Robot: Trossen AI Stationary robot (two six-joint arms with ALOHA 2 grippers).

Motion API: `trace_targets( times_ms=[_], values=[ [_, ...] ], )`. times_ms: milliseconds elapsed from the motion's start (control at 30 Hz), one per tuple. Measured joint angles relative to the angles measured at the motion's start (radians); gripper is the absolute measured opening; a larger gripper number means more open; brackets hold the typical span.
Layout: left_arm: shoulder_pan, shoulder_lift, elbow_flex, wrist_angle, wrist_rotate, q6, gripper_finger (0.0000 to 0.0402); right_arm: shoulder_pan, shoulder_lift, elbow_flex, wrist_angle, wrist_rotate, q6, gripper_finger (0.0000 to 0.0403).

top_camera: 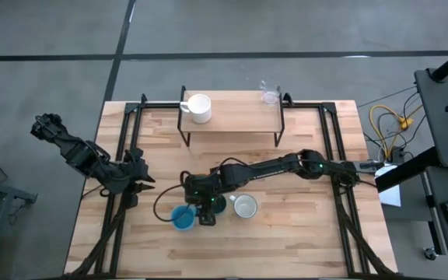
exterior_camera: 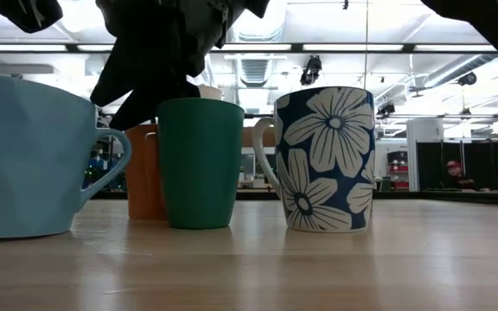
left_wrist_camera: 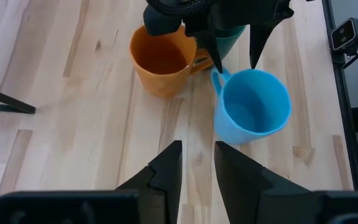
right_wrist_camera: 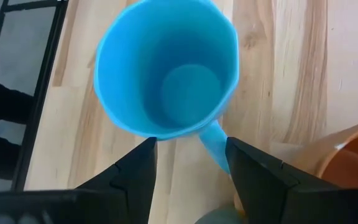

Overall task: Stack small to large cups/mugs on shelf
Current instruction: Put the blue mug on the shelf

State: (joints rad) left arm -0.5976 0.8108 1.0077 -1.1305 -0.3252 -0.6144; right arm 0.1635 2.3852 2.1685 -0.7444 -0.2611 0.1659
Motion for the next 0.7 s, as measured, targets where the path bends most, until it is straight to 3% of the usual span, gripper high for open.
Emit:
trace_targets(
  times_ms=[367,700],
  values=[
    [0.0,0.0,0.0,0.0,0.0,0.001,0.008,0.0,-0.002,0.098,-0.172,0.001,-0.182,0.0187],
    [0.0,0.032,0.0,0.002,0.0,-0.001,0.008,-0.001,-0.002,0.1,-0.179,0.027,-0.294,0.0187]
  ],
)
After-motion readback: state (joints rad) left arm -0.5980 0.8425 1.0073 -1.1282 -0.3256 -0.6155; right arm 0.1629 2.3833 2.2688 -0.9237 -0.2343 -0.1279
